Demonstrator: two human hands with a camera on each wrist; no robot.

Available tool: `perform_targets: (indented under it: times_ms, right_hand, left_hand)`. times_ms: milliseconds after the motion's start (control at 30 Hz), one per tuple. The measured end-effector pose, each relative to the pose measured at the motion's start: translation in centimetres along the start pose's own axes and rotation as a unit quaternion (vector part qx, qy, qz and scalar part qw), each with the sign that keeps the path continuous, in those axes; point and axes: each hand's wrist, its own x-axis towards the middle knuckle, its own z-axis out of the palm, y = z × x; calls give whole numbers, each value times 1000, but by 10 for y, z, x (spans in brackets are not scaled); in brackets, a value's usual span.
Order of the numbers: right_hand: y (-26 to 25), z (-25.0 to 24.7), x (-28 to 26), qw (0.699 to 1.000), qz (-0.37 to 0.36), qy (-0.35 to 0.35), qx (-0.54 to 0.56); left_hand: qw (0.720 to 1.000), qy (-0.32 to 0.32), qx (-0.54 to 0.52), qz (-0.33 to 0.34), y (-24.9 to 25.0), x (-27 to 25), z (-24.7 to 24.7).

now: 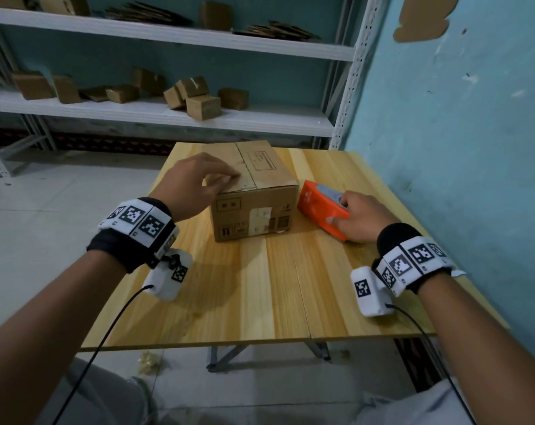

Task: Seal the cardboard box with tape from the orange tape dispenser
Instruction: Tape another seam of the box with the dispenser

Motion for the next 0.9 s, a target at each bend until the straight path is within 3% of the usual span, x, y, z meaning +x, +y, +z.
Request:
perform_targets:
  times_ms: [133,300,433,567,700,800,900]
  right_hand:
    - [9,-16,-2,990,13,55,132]
    - [19,-41,-3,903,50,198,377]
    - [7,-54,-17,861,21,222,458]
    - [-9,-68,-27,858,-16,216,465]
    - [-21,-77,-35,876,-59,188,440]
    - [-27,-79,-38,888,-96,179,411]
    - [-34,-78,-38,904,-126,185,365]
  left_hand:
    - [999,12,-31,6,3,0,1]
    - [999,2,-53,8,10,0,2]
    - [994,-34,-103,18,23,-1,5]
    - [992,-56,-110,23,34,0,7]
    - [986,-33,-163,5,46,3,3]
    - [948,-12,-317,-33,60,3,-6]
    - [889,-45,-447,-89,73,1,-12]
